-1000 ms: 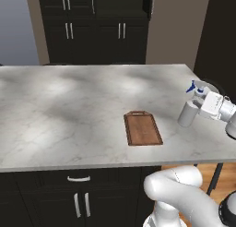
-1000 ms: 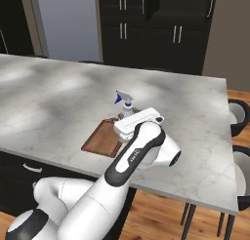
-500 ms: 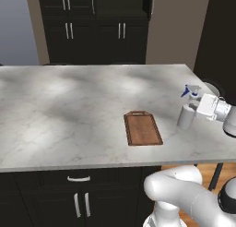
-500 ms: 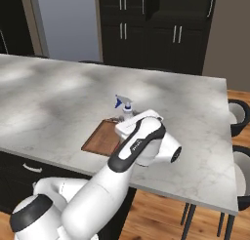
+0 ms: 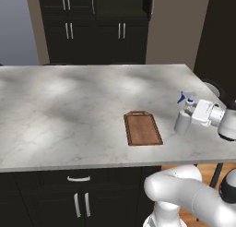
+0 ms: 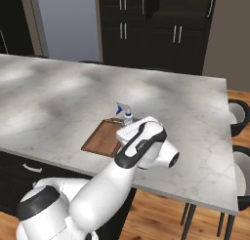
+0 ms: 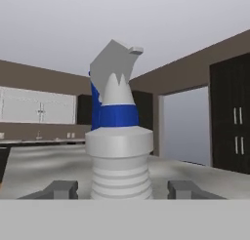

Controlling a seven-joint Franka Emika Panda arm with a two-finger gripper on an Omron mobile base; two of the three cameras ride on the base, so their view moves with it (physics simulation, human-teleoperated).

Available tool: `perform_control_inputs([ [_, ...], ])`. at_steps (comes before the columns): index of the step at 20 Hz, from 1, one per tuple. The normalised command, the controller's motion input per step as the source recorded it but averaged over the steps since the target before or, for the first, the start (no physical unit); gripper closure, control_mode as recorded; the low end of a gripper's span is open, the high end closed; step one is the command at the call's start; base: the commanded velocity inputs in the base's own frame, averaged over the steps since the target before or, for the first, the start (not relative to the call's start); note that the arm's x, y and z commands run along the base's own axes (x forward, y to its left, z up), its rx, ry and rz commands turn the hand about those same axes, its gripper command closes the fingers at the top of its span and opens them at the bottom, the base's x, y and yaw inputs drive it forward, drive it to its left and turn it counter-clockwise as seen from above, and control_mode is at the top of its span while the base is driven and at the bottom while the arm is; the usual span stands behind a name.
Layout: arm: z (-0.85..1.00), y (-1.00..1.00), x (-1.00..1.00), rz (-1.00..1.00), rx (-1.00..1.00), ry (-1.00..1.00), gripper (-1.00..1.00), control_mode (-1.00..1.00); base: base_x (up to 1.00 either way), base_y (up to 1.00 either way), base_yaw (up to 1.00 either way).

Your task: Grab the spray bottle from the cabinet, then place it next to the cutting board for sanitizing. Then grab the dish brush from the countertop next to the sink and place it next to the cutting board.

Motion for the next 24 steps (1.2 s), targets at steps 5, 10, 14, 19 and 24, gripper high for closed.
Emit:
perform_control_inputs([
  [5,-0.38,0.00,0.15,0.00,0.00,0.00,1.00,-1.00,0.00,0.00,0.00],
  [10,-0.36,-0.02,0.06,0.00,0.00,0.00,1.00,-1.00,0.00,0.00,0.00],
  [14,-0.32,0.00,0.00,0.00,0.00,0.00,1.00,-1.00,0.00,0.00,0.00],
  [19,-0.32,0.00,0.00,0.00,0.00,0.00,1.00,-1.00,0.00,0.00,0.00],
  [24,-0.31,0.00,0.01,0.00,0.00,0.00,1.00,-1.00,0.00,0.00,0.00],
])
